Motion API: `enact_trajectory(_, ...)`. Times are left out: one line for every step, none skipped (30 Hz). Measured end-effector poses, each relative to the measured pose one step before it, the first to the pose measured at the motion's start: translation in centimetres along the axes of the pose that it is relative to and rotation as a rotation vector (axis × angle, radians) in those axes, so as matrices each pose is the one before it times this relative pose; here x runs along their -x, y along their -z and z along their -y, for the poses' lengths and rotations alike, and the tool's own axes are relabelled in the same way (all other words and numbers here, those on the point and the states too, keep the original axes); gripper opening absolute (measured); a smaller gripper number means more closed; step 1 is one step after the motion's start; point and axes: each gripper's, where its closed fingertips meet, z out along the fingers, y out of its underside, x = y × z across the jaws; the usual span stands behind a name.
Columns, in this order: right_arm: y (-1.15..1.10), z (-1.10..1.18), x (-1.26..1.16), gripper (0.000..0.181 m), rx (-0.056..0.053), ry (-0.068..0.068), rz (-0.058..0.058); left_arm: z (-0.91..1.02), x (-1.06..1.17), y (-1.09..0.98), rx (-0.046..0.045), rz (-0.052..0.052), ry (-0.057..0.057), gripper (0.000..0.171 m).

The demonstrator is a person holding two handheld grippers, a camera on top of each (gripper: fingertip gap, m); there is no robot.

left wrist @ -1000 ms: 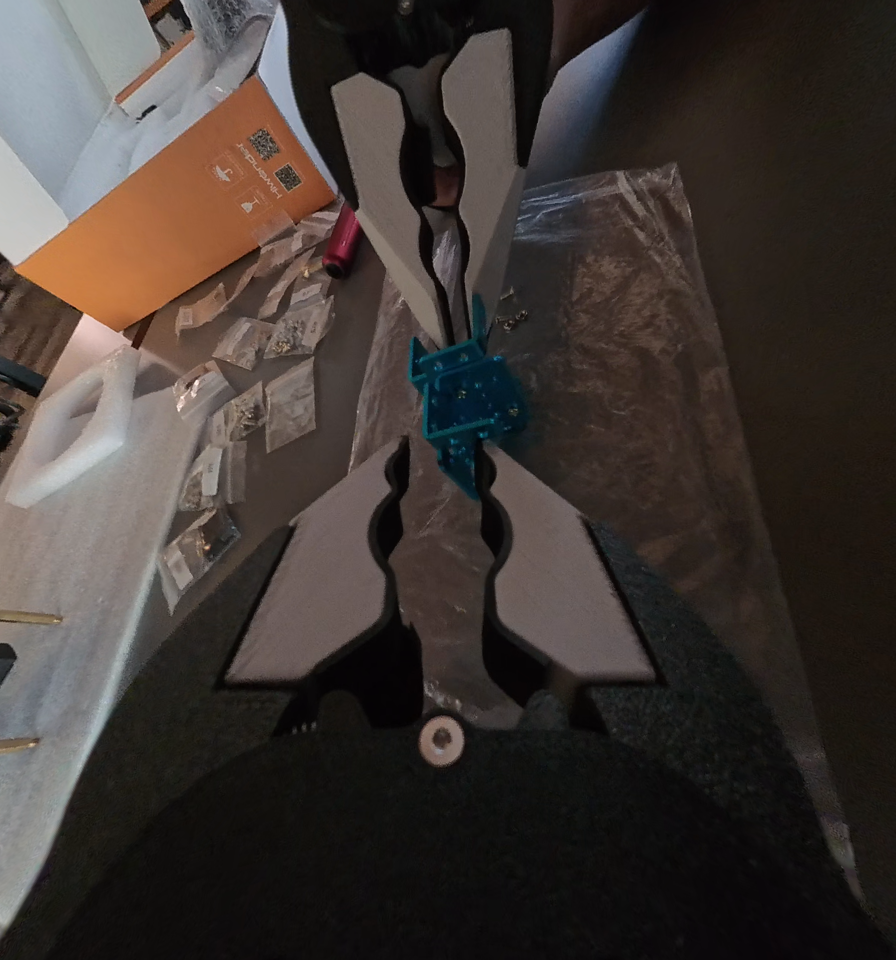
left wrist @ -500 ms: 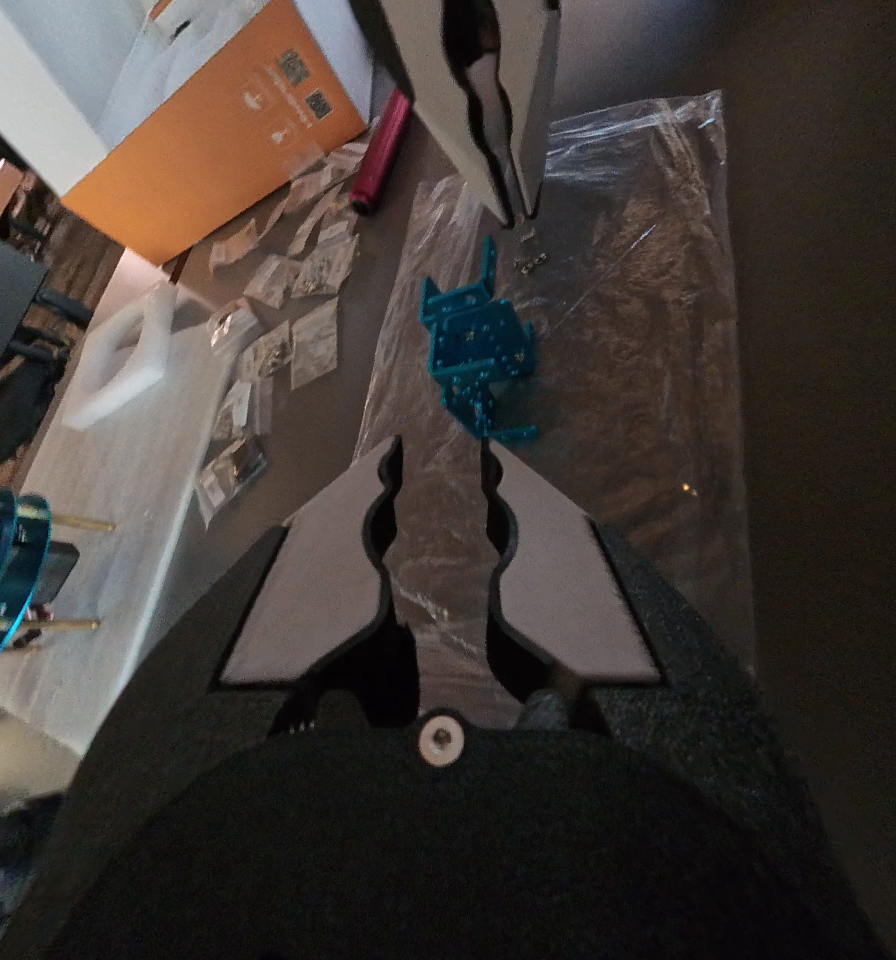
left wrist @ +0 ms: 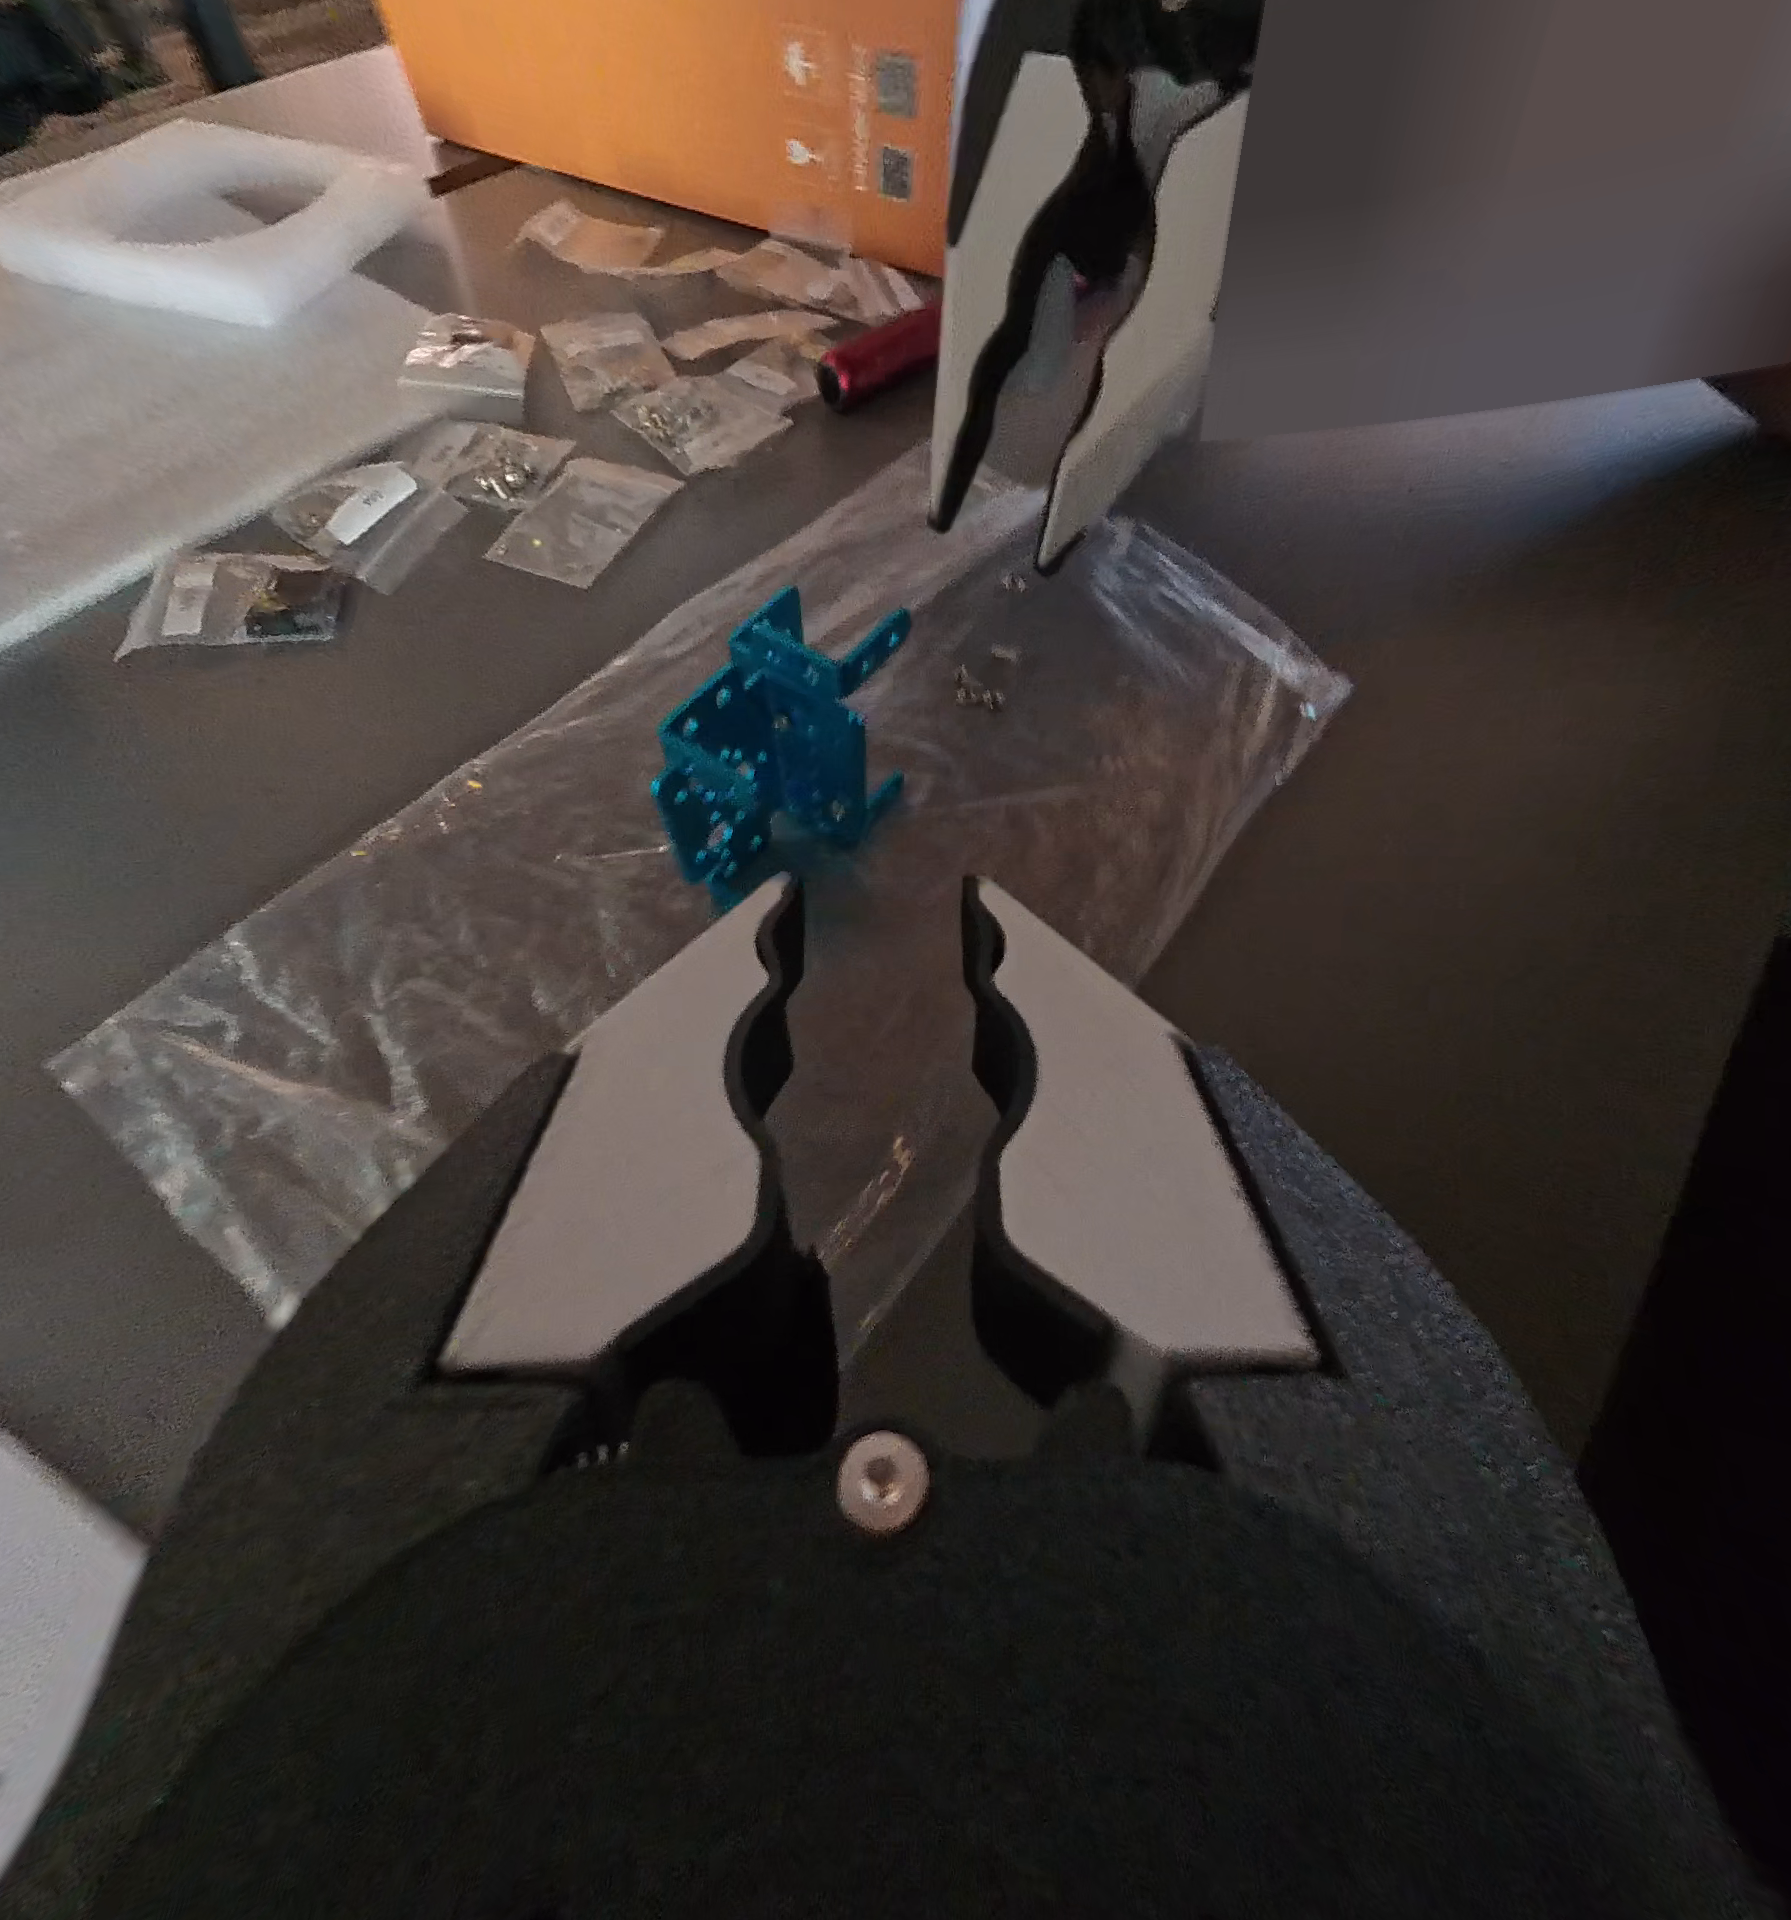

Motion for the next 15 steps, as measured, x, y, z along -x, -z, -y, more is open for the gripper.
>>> enact_trajectory(0.033,1.003,0.004,0.032,-0.0399,-0.0026,-0.0036,0.284,-0.133,-0.701,-0.00584,0.0347,0.0297,0.03)
enact_trajectory(-0.17,1.176,0.241,0.036,-0.0523,-0.0057,0.0036,0.094,-0.029,-0.679,0.00877,0.0394,0.0132,0.031)
enact_trajectory(-0.401,1.042,0.47,0.04,-0.0489,-0.0086,0.0128,0.062,0.134,-0.582,0.01429,0.0477,-0.0039,0.033)
enact_trajectory(-0.579,0.76,0.765,0.049,-0.0363,-0.0055,0.0278,0.199,0.249,-0.424,0.00527,0.0544,-0.0107,0.036)
enact_trajectory(-0.617,0.359,0.748,0.059,-0.0114,-0.0007,0.0238,0.177,0.042,-0.272,0.00291,0.0383,-0.0137,0.038)
enact_trajectory(-0.466,-0.056,0.276,0.062,0.023,0.0035,-0.0071,0.018,-0.159,-0.207,0.00758,0.0201,-0.007,0.039)
enact_trajectory(-0.344,0.095,0.017,0.063,0.0159,0.0166,-0.0224,-0.182,-0.32,-0.23,0.01745,0.0049,0.0008,0.042)
enact_trajectory(-0.294,0.348,-0.122,0.067,-0.0112,0.0218,-0.03,-0.299,-0.572,-0.282,0.02699,-0.0133,-0.0007,0.044)
enact_trajectory(-0.25,0.234,-0.296,0.068,-0.0094,0.0193,-0.0349,-0.25,-0.41,-0.258,0.0228,-0.0084,-0.0019,0.046)
enact_trajectory(-0.196,0.006,-0.67,0.069,0.0028,0.0088,-0.0482,-0.111,0.164,-0.148,0.01045,0.0201,-0.0026,0.047)
enact_trajectory(-0.209,-0.011,-0.526,0.069,0.0016,-0.0016,-0.0308,0.039,0.41,-0.04,-0.00075,0.0278,-0.002,0.047)
enact_trajectory(-0.179,0.014,-0.071,0.068,0.0005,-0.0107,0.004,0.07,0.319,0.004,-0.00432,0.0143,0.0015,0.046)
enact_trajectory(-0.154,0.2,0.171,0.065,-0.0109,-0.0198,0.0244,0.026,0.215,-0.018,-0.00191,0.002,0.0028,0.046)
enact_trajectory(-0.158,0.408,0.317,0.063,-0.0217,-0.0285,0.035,-0.003,0.061,-0.052,0.0002,-0.0088,0.0012,0.047)
enact_trajectory(-0.164,0.453,0.455,0.062,-0.0225,-0.0288,0.0415,0.053,-0.1,-0.073,-0.00193,-0.018,-0.0026,0.047)
